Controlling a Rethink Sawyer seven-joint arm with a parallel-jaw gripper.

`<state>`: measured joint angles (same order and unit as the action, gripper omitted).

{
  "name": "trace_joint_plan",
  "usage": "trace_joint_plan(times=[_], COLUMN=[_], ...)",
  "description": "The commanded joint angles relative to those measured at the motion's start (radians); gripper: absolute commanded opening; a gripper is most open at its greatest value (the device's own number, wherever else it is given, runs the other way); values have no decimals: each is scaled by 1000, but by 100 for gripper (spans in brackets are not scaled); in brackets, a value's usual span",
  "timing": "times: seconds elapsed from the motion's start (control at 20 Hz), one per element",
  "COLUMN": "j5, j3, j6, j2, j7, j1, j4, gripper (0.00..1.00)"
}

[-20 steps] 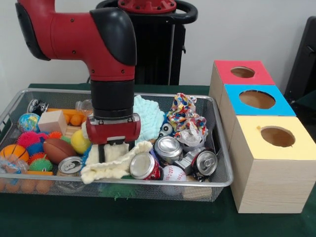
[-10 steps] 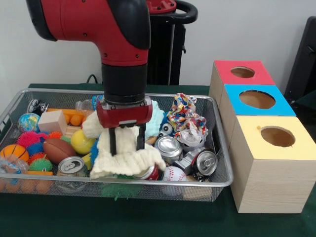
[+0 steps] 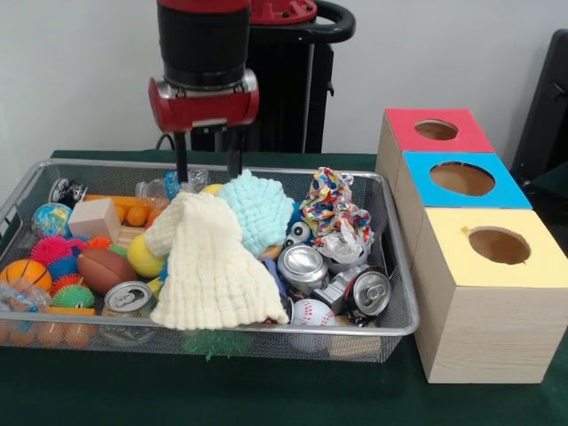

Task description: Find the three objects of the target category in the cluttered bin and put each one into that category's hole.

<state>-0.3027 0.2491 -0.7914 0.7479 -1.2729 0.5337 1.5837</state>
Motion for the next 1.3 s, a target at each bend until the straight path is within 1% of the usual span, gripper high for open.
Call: trace_joint_plan(times=[0.05, 0.15, 0.25, 0.4, 0.55, 0.7, 0.75, 0.85, 0.9, 1.05, 1.1, 1.25, 1.3], j5=[-1, -22, -38, -53, -70, -83, -83, -66, -63, -34, -29, -19, -15], j3=[207, 222, 223, 240, 232, 204, 181, 157, 150, 104, 92, 25, 12], j6=[-143, -74, -34, -16, -40, -121, -169, -188, -188, -137, -128, -80, -88], j2=[-50, -68, -79, -100, -116, -130, -125, -135, -139, -131, -128, -111, -110], j7=[246, 213, 181, 186, 180, 155, 132, 86, 78, 0, -21, -131, -147], j1=[18, 8, 3, 18, 31, 22, 23, 50, 62, 139, 153, 200, 209], j4=[-87, -82, -70, -60, -65, -115, -137, -153, -156, -107, -95, -52, -50], gripper=[100, 100, 100, 100, 100, 100, 100, 100, 100, 100, 100, 100, 100])
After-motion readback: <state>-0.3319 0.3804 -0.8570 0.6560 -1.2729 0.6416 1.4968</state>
